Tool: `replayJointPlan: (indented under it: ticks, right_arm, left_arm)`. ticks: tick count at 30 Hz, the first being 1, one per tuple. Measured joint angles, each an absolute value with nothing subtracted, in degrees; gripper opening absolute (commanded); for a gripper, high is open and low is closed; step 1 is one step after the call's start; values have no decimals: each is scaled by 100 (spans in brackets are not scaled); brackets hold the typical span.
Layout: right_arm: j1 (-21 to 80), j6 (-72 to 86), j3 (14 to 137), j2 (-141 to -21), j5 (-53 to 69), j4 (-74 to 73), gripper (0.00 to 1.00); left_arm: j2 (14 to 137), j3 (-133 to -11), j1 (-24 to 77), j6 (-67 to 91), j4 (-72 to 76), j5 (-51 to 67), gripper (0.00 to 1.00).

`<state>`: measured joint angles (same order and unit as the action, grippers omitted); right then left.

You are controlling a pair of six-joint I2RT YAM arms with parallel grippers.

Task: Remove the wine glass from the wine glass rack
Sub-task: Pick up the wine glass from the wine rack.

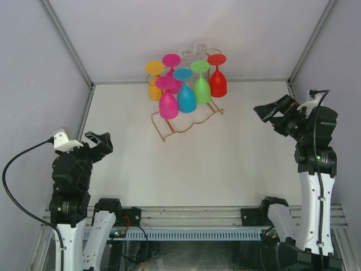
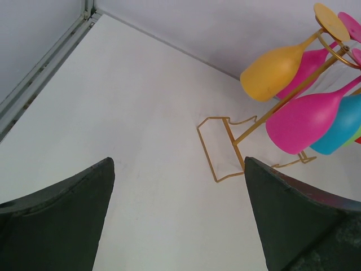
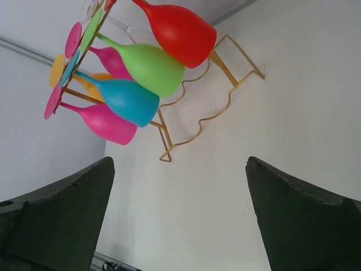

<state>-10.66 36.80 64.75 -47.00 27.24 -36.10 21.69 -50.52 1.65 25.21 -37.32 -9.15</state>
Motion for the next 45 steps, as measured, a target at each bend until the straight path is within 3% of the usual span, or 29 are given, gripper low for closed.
replayJointPlan:
  ticks: [8,21,45]
  right_arm:
    - [-1463,4233,6471,-5011,3218,-3177,93]
    - [-1238,5754,6539,-6184,3739,-1721,79]
    - [126,5966,9314,-9190,2775,-1345,72]
  left_arm:
    - [2261,-4982,161,2600,-3734,-1015,100]
    - [2001,-3645,156,2665,-3485,-259,100]
    - [1828,-3642,152,2436,-3264,-375,100]
